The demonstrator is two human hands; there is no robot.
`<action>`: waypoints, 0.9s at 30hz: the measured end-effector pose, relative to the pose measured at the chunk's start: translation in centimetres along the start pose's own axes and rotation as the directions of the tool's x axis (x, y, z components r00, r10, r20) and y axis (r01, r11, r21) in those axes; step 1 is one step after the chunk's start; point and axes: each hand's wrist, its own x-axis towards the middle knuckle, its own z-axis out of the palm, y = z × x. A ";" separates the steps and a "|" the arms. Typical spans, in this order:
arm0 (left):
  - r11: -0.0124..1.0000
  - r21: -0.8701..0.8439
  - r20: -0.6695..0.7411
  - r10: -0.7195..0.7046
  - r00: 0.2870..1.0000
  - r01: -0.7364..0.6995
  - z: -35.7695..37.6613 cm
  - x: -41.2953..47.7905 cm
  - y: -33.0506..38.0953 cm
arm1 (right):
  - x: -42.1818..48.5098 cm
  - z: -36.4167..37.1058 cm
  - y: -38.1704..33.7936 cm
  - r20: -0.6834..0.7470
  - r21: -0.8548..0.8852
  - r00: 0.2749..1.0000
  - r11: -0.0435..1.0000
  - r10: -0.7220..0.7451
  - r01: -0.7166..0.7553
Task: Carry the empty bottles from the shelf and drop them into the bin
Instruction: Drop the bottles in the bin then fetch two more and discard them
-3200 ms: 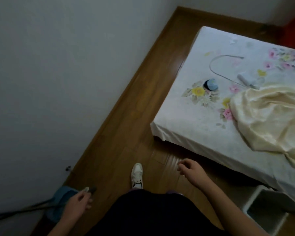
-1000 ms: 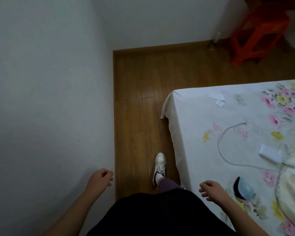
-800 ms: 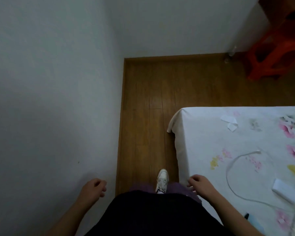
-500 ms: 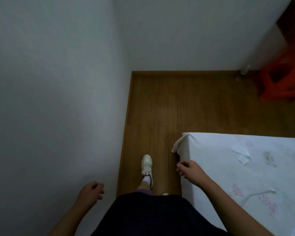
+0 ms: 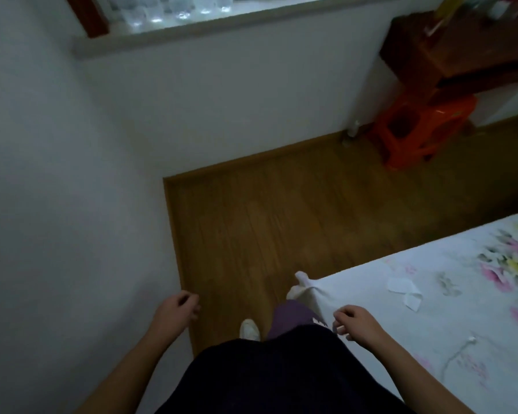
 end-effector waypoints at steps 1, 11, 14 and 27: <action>0.999 0.037 0.034 0.035 0.999 -0.036 -0.5 3.9 3.5 | 2.2 -1.1 -0.8 -0.031 0.056 0.998 0.997 0.048 -0.046; 0.989 0.148 0.095 0.013 0.995 -0.027 -3.4 17.7 16.3 | 11.5 -6.5 -10.9 -0.024 0.236 0.989 0.962 0.144 -0.134; 0.986 0.164 0.038 -0.039 0.998 0.032 -4.8 20.8 18.0 | 14.9 -8.8 -17.1 0.014 0.249 0.995 0.964 0.096 -0.097; 0.944 0.325 0.083 -0.097 0.992 0.065 -8.1 35.5 33.5 | 25.2 -20.1 -36.1 -0.117 0.267 0.989 0.957 -0.086 0.115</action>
